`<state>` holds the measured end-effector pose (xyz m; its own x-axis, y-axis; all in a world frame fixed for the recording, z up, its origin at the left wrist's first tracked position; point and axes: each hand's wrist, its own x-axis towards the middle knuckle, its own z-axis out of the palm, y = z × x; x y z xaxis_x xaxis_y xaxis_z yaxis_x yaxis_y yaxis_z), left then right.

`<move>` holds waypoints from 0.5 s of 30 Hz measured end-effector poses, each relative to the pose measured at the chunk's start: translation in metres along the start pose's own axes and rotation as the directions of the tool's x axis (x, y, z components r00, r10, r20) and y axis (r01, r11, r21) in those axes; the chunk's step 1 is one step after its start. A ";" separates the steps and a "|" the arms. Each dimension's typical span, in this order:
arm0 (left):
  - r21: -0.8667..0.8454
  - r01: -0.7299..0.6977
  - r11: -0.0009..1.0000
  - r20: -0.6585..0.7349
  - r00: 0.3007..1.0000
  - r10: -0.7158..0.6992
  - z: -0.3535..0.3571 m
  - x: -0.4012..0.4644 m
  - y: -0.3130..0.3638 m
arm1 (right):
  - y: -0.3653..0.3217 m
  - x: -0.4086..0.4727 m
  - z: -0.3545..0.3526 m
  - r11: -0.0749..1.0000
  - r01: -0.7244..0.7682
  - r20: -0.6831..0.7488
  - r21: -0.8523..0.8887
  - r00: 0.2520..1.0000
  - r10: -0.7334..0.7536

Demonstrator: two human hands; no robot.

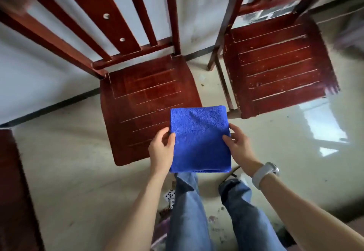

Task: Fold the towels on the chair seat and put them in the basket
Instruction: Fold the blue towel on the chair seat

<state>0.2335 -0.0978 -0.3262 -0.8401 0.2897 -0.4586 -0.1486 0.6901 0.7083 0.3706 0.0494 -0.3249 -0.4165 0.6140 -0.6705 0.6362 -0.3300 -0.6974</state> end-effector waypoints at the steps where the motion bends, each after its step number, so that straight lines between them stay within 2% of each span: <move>1: 0.008 -0.028 1.000 0.015 0.999 0.028 0.012 -0.011 0.013 | 0.003 -0.007 -0.020 1.000 0.003 -0.024 0.029 1.000 -0.003; 8: 0.056 -0.214 0.975 0.184 0.962 0.200 0.124 -0.112 0.109 | 0.043 -0.074 -0.187 0.980 0.033 -0.201 0.196 0.979 0.007; 15: 0.041 -0.354 0.934 0.471 0.832 0.294 0.249 -0.210 0.193 | 0.089 -0.140 -0.340 0.916 0.015 -0.417 0.402 0.893 0.169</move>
<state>0.5112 0.1401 -0.2268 -0.4966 0.7563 -0.4260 0.1796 0.5697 0.8020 0.7061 0.1776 -0.2066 0.0059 0.7916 -0.6110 0.3157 -0.5812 -0.7500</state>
